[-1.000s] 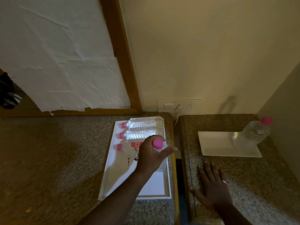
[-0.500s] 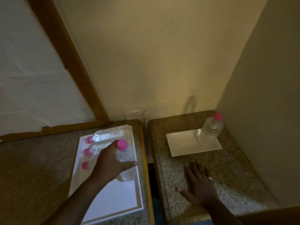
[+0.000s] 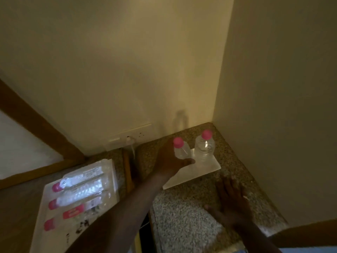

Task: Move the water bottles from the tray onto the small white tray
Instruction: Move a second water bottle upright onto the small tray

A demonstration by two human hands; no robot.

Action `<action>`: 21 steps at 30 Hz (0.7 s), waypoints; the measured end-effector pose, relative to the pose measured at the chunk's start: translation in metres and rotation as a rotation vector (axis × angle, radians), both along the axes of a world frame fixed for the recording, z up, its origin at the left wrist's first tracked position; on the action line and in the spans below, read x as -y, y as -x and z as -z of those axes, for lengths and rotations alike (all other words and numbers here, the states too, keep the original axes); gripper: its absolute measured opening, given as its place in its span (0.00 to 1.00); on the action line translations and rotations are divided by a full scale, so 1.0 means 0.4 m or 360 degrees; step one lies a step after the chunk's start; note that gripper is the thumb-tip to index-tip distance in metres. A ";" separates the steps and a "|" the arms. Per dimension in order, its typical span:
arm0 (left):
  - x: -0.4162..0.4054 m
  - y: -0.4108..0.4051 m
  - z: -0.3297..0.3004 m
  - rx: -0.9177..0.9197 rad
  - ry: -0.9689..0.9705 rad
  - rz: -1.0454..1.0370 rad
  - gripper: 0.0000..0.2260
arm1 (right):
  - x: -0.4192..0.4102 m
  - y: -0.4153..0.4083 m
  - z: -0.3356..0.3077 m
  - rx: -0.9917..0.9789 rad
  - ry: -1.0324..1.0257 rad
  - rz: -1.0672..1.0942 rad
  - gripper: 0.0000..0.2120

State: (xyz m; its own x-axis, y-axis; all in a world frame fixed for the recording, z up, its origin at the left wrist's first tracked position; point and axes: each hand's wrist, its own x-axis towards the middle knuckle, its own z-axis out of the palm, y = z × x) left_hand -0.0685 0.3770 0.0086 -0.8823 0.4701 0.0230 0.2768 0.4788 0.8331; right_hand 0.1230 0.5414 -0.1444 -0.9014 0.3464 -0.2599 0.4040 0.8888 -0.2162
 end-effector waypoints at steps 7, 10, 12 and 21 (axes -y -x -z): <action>-0.063 0.015 0.060 0.0007 0.0052 0.0053 0.35 | 0.004 -0.003 0.004 -0.0079 0.0019 -0.0036 0.52; -0.071 0.017 0.064 -0.0006 0.0037 0.0071 0.35 | 0.002 -0.004 0.004 -0.0103 0.0000 -0.0050 0.52; -0.072 0.017 0.070 -0.0001 0.0012 0.0070 0.36 | 0.002 -0.006 0.003 -0.0099 -0.0008 -0.0055 0.52; -0.001 0.015 0.075 -0.0010 0.0184 0.0231 0.49 | 0.008 -0.006 -0.011 -0.0085 0.0019 -0.0044 0.53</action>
State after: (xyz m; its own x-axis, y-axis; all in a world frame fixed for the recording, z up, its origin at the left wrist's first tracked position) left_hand -0.0744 0.3772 -0.0212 -0.8051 0.5922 -0.0332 0.3552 0.5262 0.7726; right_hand 0.1253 0.5383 -0.1401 -0.9232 0.3186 -0.2151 0.3670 0.8968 -0.2472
